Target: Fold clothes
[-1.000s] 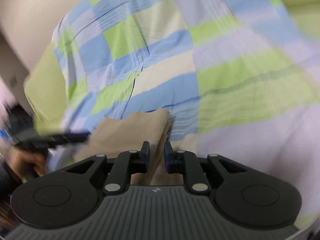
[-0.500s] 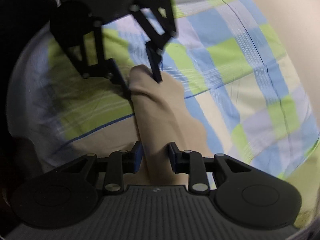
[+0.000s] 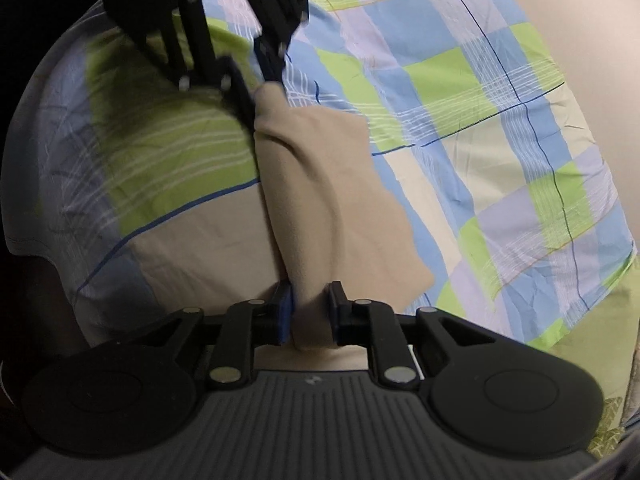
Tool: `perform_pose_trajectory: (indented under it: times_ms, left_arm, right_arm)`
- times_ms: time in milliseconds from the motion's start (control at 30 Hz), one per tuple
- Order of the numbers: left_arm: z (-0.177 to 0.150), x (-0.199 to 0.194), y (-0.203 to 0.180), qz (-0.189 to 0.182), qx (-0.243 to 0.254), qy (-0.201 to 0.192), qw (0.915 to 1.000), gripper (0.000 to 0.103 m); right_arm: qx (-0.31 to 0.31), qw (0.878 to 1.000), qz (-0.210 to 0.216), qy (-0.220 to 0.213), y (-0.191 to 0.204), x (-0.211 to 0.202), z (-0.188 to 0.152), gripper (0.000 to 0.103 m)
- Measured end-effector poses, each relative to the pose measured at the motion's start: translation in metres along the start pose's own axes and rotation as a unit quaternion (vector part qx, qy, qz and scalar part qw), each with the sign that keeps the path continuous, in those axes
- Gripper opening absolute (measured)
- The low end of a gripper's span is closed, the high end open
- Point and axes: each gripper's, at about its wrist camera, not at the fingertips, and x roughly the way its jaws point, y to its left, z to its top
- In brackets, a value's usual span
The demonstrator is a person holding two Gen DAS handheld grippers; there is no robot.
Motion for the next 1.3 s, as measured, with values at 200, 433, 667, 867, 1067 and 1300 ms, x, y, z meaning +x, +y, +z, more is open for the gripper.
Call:
perform_pose_trajectory:
  times_ms: [200,433,667,867,1067,1300]
  left_arm:
    - [0.012,-0.003,-0.028,0.009,0.121,-0.011,0.9926,0.042]
    - [0.016,0.006,-0.044,0.029,0.185,-0.015,0.9823,0.054]
    - [0.026,0.05,-0.033,-0.023,0.116,0.012,0.9929,0.021]
    - [0.01,0.047,-0.023,-0.029,0.044,0.017,0.9985,0.019]
    - [-0.001,0.047,-0.019,-0.032,0.041,0.004,0.9986,0.019]
    - [-0.009,0.041,-0.003,-0.052,0.046,0.011,0.9975,0.021]
  right_arm:
    - [-0.021,1.0,0.008,-0.006,0.006,0.001,0.011,0.022]
    - [-0.004,1.0,0.019,-0.006,0.005,0.004,0.014,0.02]
    - [-0.007,0.999,0.028,-0.013,0.008,0.004,0.018,0.015]
    - [0.02,0.999,0.029,-0.001,0.008,0.002,-0.008,0.014]
    - [0.018,1.0,0.026,-0.001,0.011,0.006,-0.006,0.014]
    - [-0.007,1.0,0.028,0.0,0.014,0.008,-0.006,0.015]
